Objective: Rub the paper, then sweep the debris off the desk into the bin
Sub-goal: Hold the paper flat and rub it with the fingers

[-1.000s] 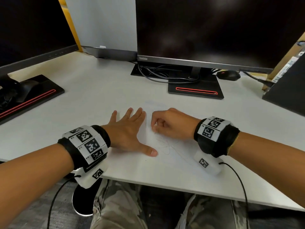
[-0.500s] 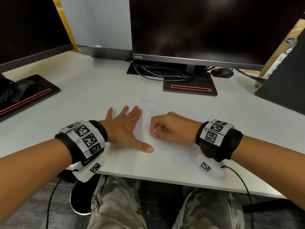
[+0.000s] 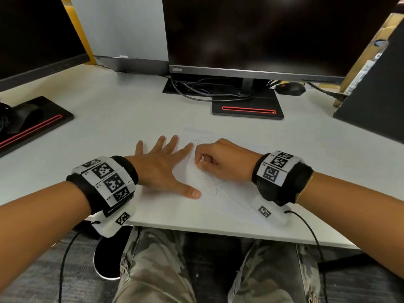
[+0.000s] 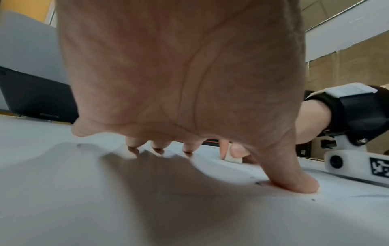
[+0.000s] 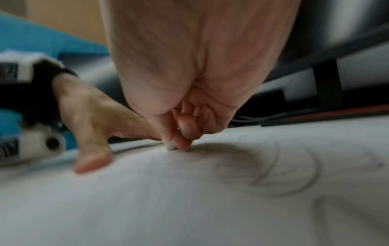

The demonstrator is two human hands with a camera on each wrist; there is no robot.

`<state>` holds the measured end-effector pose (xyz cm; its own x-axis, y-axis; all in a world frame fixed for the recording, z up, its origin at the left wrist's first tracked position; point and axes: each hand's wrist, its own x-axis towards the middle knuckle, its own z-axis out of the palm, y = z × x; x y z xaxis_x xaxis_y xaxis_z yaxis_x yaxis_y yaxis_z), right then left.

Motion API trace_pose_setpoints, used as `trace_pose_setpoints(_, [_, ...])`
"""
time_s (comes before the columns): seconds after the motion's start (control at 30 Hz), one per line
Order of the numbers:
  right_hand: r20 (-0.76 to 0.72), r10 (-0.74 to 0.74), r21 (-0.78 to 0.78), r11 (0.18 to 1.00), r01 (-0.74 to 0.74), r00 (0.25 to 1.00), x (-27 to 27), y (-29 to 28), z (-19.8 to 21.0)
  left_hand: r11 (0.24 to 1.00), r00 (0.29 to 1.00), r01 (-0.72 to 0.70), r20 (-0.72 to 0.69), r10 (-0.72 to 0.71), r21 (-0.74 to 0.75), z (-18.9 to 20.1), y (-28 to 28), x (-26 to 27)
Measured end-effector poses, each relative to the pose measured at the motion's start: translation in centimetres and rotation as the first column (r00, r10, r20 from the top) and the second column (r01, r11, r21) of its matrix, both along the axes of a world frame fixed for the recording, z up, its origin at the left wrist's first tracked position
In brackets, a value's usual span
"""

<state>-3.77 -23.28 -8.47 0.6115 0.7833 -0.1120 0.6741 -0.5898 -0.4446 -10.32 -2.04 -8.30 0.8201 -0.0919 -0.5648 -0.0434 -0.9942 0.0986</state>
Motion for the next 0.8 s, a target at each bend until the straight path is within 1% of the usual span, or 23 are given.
trace_pose_setpoints(0.03, [-0.01,0.005,-0.004,1.0,-0.005,1.0,-0.1,0.0,-0.1,1.0,1.0,0.018,0.018,-0.018,0.012,0.1,-0.1,-0.1])
trace_pose_setpoints(0.1, [-0.012,0.003,-0.01,1.0,-0.003,1.0,-0.1,0.0,-0.2,0.995,0.992,0.103,0.077,-0.103,-0.001,0.2,-0.2,-0.3])
trace_pose_setpoints(0.13, [0.0,-0.007,-0.009,1.0,0.007,1.0,0.0,-0.1,-0.2,0.989,0.986,0.145,0.086,-0.141,-0.036,0.1,-0.3,-0.4])
trace_pose_setpoints(0.17, [0.001,-0.015,-0.003,1.0,0.015,1.0,0.1,-0.1,-0.2,0.983,0.985,0.163,0.067,-0.157,-0.085,0.0,-0.4,-0.5])
trace_pose_setpoints(0.23, [-0.06,0.027,0.005,1.0,-0.026,0.998,-0.3,-0.1,-0.2,0.977,0.988,0.153,0.017,-0.152,-0.147,-0.3,-0.4,-0.7])
trace_pose_setpoints(0.33, [-0.207,0.167,-0.003,0.985,-0.172,0.964,-1.8,0.0,-0.1,0.983,0.989,0.147,0.018,-0.146,-0.109,-0.7,-0.3,-0.4])
trace_pose_setpoints(0.37, [-0.197,0.168,-0.003,0.985,-0.172,0.966,-1.7,0.0,-0.2,0.985,0.99,0.138,0.019,-0.137,-0.106,-0.6,-0.3,-0.3])
trace_pose_setpoints(0.47, [-0.038,0.067,0.003,0.998,-0.067,0.997,-0.5,0.1,-0.2,0.983,0.993,0.12,0.003,-0.12,-0.14,-0.4,-0.4,-0.3])
trace_pose_setpoints(0.5, [-0.035,0.059,0.006,0.998,-0.059,0.998,-0.4,0.1,-0.1,0.982,0.992,0.119,-0.012,-0.122,-0.146,-0.2,-0.4,-0.2])
trace_pose_setpoints(0.63, [-0.223,0.098,0.027,0.995,-0.095,0.97,-0.9,-0.4,0.1,0.984,0.993,0.07,-0.077,-0.084,-0.166,1.0,-0.2,0.5])
trace_pose_setpoints(0.67, [-0.264,0.082,0.065,0.996,-0.068,0.961,-0.8,-0.9,0.2,0.983,0.994,0.07,-0.076,-0.084,-0.168,1.2,-0.1,0.8])
trace_pose_setpoints(0.73, [-0.318,0.013,0.155,0.987,0.039,0.948,-0.3,-1.8,0.5,0.985,0.993,0.101,-0.046,-0.108,-0.138,0.9,0.1,0.9])
trace_pose_setpoints(0.8, [-0.29,-0.04,0.181,0.979,0.095,0.956,0.2,-2.3,0.5,0.985,0.992,0.123,-0.004,-0.125,-0.122,0.2,0.3,0.6])
